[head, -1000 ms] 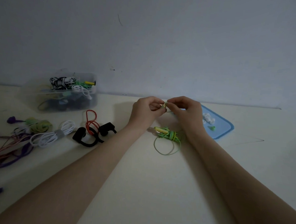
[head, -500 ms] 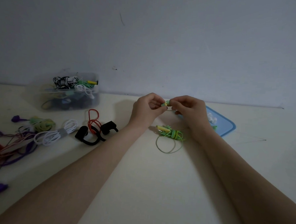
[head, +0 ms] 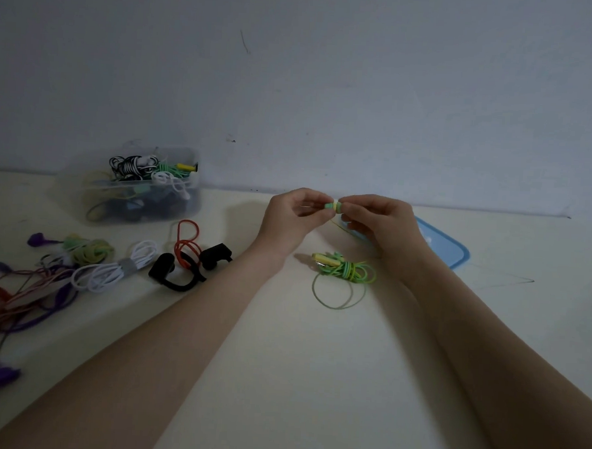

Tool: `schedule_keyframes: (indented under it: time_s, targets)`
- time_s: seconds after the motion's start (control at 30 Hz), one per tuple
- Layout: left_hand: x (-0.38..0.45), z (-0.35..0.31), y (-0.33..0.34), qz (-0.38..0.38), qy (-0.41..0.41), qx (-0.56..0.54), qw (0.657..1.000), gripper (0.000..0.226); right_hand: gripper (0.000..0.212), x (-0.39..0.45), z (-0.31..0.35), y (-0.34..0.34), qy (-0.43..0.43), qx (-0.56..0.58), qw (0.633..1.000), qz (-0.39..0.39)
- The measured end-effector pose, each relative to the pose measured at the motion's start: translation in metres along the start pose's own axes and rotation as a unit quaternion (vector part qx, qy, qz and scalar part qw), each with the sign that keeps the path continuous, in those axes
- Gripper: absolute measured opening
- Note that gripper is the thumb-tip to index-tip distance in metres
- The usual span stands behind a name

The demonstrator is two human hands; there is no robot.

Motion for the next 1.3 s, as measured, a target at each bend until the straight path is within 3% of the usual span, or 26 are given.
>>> schedule_keyframes:
  time_s: [0.27,0.6,0.7,0.97,1.3]
  targets:
    - [-0.001,0.003,0.0,0.018,-0.032,-0.071,0.997,0.015,0.01,-0.001,-0.008,0.008,0.066,0.113,0.99,0.055]
    - [-0.004,0.012,0.004,0.02,-0.078,-0.116,0.99,0.014,0.011,0.0,-0.019,0.013,0.125,0.161,0.976,0.079]
    - [-0.006,0.013,0.009,0.032,-0.102,-0.176,0.978,0.014,0.012,-0.001,-0.02,0.014,0.13,0.163,0.974,0.088]
    - [-0.006,0.015,0.011,0.035,-0.111,-0.212,0.97,0.012,0.012,0.002,-0.02,0.014,0.129,0.217,0.965,0.073]
    - [-0.007,0.012,0.014,0.059,-0.104,-0.198,0.973,0.014,0.014,0.0,-0.021,0.015,0.124,0.211,0.965,0.09]
Point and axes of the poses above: each hand's wrist, its own x-axis towards the middle knuckle, its own y-axis out of the palm, z = x × y, the point moved 10 cm from there along x, towards the middle knuckle, and after that the axes turned 6 degrees about y, right-handed, at the moved point
